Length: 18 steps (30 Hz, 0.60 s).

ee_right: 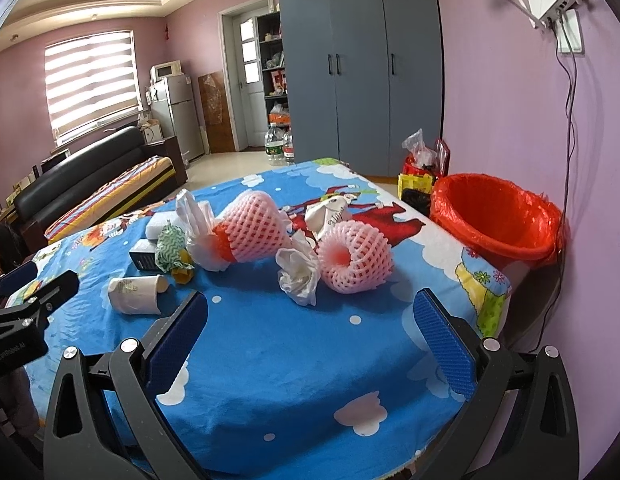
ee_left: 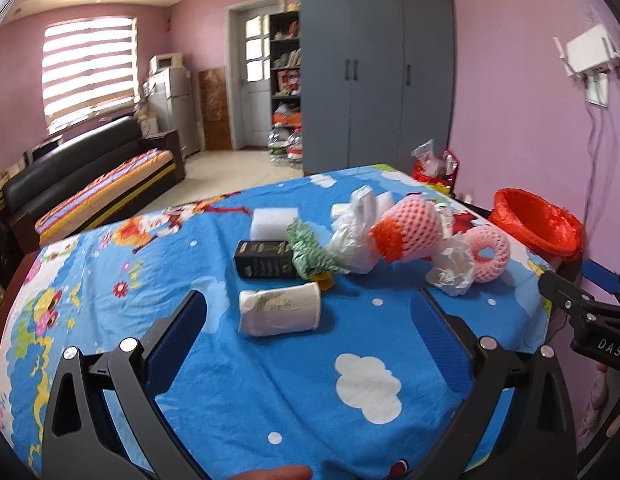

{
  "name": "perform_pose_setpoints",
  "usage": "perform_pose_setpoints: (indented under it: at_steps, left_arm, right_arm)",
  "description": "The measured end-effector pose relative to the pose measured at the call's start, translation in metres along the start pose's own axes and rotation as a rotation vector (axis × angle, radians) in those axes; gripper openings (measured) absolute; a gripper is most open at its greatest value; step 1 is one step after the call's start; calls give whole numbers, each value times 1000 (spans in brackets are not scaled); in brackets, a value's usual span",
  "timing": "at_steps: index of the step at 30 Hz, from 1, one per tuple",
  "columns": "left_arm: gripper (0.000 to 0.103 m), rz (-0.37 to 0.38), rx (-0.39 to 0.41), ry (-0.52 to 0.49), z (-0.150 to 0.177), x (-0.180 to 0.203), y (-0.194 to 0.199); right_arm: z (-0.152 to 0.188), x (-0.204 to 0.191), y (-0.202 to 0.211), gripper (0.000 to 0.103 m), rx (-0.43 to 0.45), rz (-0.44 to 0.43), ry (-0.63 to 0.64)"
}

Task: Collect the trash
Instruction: 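Grasp the white paper cup with the left tool while the right tool grasps the pink foam net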

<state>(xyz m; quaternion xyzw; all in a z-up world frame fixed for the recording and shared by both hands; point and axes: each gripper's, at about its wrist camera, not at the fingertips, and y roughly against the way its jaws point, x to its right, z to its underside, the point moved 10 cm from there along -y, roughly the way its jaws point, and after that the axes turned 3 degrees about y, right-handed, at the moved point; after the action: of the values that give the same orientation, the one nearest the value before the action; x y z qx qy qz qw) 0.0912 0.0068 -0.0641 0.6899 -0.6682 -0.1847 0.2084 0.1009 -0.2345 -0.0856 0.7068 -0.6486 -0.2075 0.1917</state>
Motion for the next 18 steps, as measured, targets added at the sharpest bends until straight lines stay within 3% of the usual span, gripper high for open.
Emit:
perform_pose_setpoints:
  at_steps: [5, 10, 18]
  left_arm:
    - [99, -19, -88, 114, 14, -20, -18]
    - [98, -3, -276, 186, 51, -31, -48]
    - [98, -68, -281, 222, 52, -44, -88]
  right_arm:
    - [7, 9, -18, 96, -33, 6, -8]
    - [16, 20, -42, 96, -80, 9, -32]
    - [21, 36, -87, 96, -136, 28, -26]
